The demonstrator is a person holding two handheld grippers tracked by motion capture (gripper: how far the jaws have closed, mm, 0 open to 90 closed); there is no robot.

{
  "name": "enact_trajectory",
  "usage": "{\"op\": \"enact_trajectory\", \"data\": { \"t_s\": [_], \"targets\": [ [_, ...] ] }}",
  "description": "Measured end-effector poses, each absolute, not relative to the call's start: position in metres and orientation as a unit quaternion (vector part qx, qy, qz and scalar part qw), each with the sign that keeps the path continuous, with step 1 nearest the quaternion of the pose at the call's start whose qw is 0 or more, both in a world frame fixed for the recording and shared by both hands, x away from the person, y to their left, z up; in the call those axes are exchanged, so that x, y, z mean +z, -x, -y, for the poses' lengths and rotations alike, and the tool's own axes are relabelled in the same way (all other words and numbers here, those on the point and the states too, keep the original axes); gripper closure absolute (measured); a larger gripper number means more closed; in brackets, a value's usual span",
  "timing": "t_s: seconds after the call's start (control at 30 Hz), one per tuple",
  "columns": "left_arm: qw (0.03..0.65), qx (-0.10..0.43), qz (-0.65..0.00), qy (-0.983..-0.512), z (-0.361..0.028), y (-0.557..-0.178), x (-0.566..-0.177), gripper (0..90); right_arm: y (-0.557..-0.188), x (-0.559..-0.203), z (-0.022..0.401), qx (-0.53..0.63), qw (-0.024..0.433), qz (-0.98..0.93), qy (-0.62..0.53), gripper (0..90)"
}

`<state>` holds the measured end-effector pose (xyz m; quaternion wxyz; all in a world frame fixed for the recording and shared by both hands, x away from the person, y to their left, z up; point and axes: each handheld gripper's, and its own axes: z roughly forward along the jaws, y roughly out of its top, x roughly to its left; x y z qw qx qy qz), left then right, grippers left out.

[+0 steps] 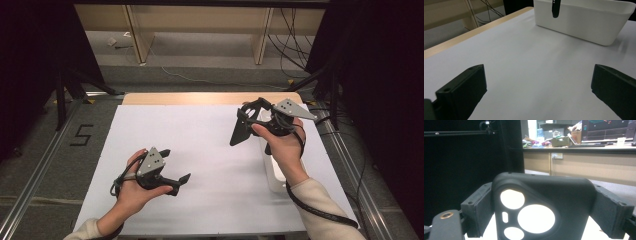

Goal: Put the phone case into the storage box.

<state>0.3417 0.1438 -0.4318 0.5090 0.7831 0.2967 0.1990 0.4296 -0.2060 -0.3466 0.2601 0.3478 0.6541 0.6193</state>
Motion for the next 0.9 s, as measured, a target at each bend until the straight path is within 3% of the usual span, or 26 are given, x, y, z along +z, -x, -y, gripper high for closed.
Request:
{"op": "enact_trajectory", "data": {
  "t_s": [0.9],
  "targets": [
    [0.509,0.200,-0.298,-0.783,-0.144,-0.342,-0.432,0.0,-0.434,-0.343,0.222,0.612,0.283,-0.640,-0.368,15.1]
  ]
}}
